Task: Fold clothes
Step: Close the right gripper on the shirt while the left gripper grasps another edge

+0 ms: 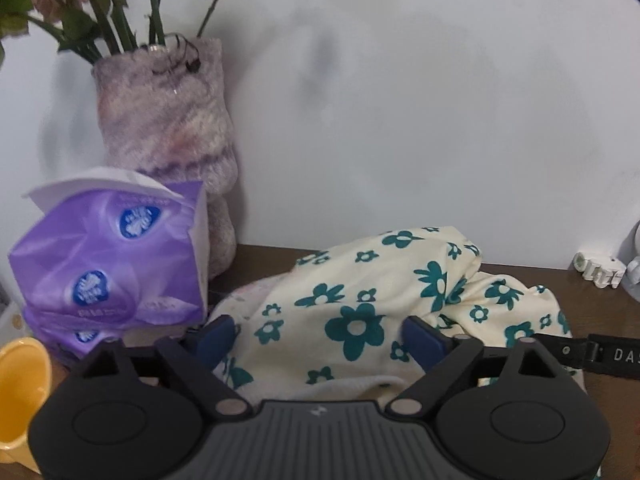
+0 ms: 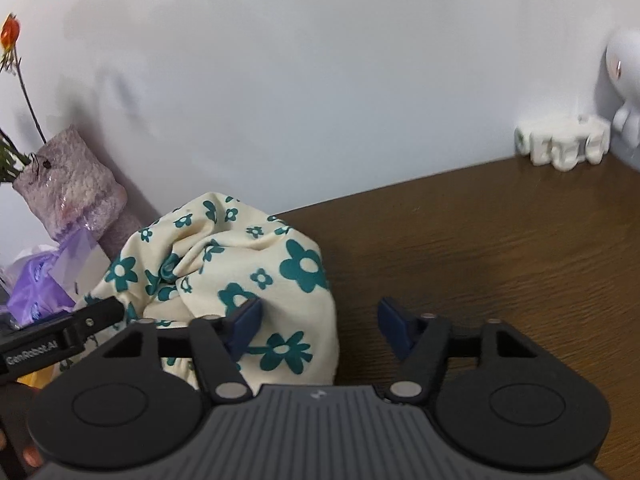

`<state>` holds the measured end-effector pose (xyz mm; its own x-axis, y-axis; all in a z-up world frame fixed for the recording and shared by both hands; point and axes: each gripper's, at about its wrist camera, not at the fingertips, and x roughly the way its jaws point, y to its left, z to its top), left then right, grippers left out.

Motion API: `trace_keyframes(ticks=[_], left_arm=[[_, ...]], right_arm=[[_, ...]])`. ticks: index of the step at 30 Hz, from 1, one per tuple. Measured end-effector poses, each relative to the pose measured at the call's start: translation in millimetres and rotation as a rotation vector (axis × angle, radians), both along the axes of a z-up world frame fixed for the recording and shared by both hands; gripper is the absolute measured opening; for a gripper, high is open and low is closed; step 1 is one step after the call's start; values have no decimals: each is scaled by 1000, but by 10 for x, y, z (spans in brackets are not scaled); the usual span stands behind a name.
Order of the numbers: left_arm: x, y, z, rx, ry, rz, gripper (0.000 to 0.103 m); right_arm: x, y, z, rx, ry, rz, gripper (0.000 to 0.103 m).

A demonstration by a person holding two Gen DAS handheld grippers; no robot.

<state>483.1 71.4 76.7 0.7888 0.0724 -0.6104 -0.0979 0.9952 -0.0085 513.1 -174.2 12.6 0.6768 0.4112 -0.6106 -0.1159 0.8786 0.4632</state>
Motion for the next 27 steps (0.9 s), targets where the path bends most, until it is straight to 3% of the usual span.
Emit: trace_keyframes(ticks=[4,12,16,21,23,27], left_arm=[[11,21,-22,-49,6,-12,83],[14,17,-57,-55,19,-31,83],[9,11,-74,-45,24,-41,80],[-10,-12,-79,-46,11,-57,59],[-27,-28,-72,-39,4,-61,48],[-71,-79,-45,-2,-13,-81,36]], right_arm=[[68,-31,-104,62,25,5,36],[103,-45,-148,133,43,27,36],[65,-19,-153,138,8,39,36],[19,14,-155,149,-27,36,31],[12,20,-146,142,-35,32,26],[-11,43,-106,94,-47,34,15]])
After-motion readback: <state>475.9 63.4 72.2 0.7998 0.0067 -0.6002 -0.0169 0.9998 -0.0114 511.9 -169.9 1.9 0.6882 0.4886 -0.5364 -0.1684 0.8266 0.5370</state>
